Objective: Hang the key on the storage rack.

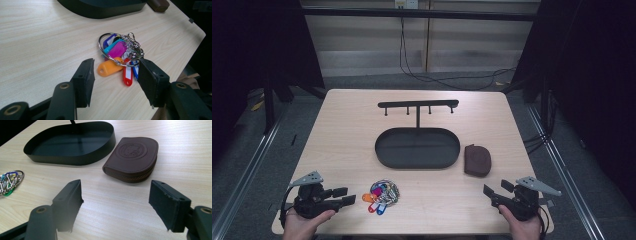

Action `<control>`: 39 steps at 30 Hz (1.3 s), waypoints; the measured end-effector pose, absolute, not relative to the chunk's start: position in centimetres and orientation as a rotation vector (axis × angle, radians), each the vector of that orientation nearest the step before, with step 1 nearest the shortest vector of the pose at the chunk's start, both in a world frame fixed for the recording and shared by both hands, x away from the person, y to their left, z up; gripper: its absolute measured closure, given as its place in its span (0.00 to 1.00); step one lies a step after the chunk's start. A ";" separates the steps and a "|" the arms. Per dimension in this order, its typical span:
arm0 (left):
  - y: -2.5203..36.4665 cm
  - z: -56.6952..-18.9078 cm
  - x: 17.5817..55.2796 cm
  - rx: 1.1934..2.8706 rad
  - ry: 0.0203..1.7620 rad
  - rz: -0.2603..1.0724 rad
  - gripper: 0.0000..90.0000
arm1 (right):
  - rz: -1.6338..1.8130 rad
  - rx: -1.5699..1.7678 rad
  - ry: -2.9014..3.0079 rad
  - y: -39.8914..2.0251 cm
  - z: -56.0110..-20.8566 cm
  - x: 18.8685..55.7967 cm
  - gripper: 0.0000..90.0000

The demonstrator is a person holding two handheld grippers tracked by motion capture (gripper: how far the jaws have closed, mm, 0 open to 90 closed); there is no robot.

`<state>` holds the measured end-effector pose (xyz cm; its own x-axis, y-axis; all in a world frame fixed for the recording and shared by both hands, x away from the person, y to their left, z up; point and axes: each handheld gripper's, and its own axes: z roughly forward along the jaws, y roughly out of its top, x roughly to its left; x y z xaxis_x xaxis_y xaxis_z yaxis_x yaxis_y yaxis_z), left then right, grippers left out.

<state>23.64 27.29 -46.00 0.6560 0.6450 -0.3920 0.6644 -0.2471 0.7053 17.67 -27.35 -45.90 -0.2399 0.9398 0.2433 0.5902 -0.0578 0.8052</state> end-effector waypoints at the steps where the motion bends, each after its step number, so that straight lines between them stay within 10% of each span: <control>1: 27.2 -46.0 23.7 1.947 1.019 -0.034 0.52 | 1.214 1.630 1.835 -27.3 -45.9 17.7 0.30; 19: 26.1 -45.3 24.2 1.969 1.040 -0.065 0.47 | 1.221 1.671 1.828 -27.3 -46.1 17.8 0.28; 39: 22.8 -42.5 26.2 2.205 0.951 -0.017 0.70 | 1.224 1.650 1.862 -27.0 -46.3 18.1 0.27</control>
